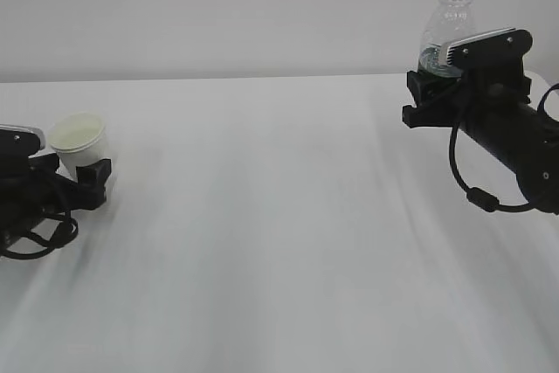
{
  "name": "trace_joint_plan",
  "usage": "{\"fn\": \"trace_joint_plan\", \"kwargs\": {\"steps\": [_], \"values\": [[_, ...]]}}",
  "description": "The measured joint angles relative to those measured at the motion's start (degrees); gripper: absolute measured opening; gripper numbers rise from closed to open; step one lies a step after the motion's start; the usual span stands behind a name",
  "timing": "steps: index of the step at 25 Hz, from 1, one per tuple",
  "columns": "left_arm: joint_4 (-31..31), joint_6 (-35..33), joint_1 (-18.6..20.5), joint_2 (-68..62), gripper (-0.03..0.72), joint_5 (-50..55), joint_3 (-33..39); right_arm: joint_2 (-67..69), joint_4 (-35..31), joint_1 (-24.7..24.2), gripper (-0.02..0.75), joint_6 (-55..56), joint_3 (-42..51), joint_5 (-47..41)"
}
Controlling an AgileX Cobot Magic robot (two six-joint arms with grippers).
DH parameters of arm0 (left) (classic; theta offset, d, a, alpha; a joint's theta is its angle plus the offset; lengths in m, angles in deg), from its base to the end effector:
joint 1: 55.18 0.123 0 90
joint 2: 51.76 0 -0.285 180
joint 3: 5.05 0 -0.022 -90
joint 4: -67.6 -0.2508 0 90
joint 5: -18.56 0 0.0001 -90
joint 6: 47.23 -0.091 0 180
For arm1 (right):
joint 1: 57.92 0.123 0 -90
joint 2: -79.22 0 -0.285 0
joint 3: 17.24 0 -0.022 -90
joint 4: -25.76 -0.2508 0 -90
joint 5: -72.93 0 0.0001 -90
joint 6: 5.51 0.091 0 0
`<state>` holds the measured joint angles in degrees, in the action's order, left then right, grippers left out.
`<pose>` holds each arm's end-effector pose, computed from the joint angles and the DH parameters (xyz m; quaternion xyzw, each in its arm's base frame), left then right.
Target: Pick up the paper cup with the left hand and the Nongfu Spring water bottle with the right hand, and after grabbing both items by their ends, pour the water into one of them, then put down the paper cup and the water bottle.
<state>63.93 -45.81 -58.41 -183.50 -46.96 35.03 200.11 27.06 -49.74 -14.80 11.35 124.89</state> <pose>0.3335 -0.0241 0.0649 0.0407 0.7993 -0.0397 0.5983 0.3787 0.0561 0.1507 -0.1252 0.7415 -0.0043 0.6592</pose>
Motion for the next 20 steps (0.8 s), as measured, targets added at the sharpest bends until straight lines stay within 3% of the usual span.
{"fn": "trace_joint_plan", "kwargs": {"steps": [12, 20], "values": [[-0.41, 0.00, -0.22, 8.74, 0.615, 0.00, 9.38, 0.00, -0.70, 0.00, 0.457, 0.00, 0.00, 0.00], [-10.41, 3.71, -0.23, 15.07, 0.597, -0.04, 12.27, 0.00, -1.30, 0.00, 0.457, 0.25, 0.00, -0.10]]}}
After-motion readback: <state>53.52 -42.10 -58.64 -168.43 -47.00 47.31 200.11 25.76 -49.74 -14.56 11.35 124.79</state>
